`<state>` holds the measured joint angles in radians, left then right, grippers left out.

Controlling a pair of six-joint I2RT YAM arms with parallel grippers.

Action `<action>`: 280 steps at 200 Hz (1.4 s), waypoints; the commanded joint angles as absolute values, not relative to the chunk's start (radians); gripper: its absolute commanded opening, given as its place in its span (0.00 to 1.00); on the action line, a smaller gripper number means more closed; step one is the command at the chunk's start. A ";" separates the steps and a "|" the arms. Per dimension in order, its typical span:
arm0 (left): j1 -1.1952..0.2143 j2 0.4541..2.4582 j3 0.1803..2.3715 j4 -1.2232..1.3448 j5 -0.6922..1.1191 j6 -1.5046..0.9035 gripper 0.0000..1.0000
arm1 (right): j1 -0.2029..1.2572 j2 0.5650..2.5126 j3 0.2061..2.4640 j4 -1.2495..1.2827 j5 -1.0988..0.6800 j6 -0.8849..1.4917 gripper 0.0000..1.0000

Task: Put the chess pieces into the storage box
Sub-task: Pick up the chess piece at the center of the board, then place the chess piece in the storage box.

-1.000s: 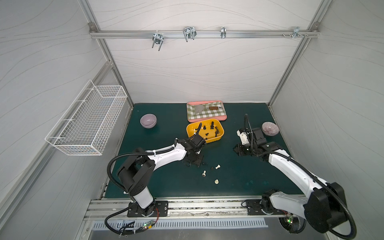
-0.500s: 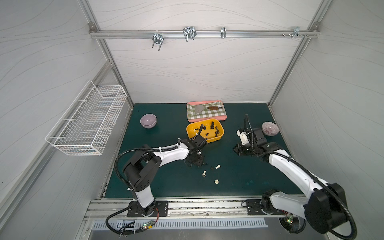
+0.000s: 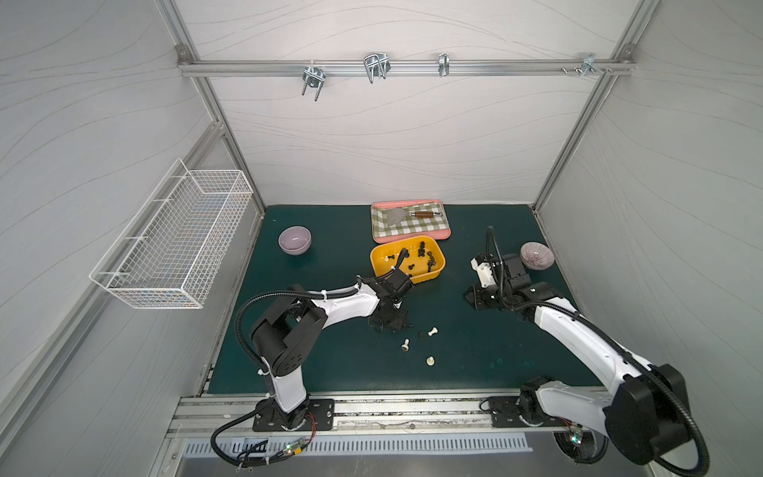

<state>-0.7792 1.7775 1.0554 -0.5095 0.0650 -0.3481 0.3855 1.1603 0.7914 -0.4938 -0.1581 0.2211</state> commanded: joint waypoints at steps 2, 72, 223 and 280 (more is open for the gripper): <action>-0.786 1.813 1.093 -0.531 0.051 -0.337 0.30 | 0.379 1.148 0.793 -0.488 -0.155 0.229 0.27; -0.787 1.826 1.104 -0.549 0.043 -0.327 0.23 | 0.374 1.147 0.792 -0.488 -0.155 0.226 0.27; -0.788 1.700 1.178 -0.620 0.005 -0.285 0.21 | 0.370 1.144 0.790 -0.489 -0.157 0.227 0.26; -0.759 1.662 1.301 -0.663 -0.029 -0.236 0.22 | 0.370 1.147 0.788 -0.490 -0.167 0.235 0.26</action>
